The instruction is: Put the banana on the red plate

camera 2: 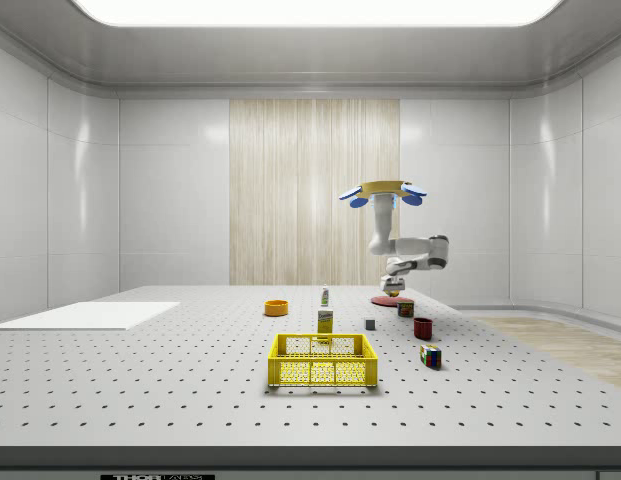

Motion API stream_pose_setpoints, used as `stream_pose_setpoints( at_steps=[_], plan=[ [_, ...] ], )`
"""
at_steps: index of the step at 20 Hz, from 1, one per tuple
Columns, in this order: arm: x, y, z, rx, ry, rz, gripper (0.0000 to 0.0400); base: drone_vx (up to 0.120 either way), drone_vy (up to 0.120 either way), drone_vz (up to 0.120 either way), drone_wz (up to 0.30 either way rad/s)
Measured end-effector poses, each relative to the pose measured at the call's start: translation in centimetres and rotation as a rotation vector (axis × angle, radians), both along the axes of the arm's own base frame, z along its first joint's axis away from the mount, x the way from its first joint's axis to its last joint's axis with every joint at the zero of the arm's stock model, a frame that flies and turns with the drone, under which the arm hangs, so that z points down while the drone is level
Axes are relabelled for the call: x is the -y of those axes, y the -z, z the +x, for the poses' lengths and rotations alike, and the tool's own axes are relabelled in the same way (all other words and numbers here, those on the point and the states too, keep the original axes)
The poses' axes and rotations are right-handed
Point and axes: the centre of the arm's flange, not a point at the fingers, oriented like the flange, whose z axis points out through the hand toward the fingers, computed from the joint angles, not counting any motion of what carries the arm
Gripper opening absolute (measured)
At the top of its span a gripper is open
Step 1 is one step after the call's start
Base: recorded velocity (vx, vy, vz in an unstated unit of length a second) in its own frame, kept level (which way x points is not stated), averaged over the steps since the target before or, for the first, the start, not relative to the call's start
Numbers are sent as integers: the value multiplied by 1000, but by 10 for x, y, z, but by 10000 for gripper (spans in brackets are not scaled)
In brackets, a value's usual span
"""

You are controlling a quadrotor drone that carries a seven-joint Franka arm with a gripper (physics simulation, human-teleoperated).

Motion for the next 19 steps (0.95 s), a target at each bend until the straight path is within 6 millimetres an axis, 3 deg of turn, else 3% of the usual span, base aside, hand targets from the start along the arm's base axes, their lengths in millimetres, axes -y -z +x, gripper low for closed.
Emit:
stream_pose_setpoints(
  at_steps=[3,6,12,19],
  plan=[
    [0,-3,1,-2,-10,-3,334,0,0,0,0],
    [0,2,1,-4,-16,-4,369,0,0,0,0],
    [0,19,1,-5,-21,-6,393,0,0,0,0],
    [0,26,1,-5,-23,-6,399,0,0,0,0]
  ],
)
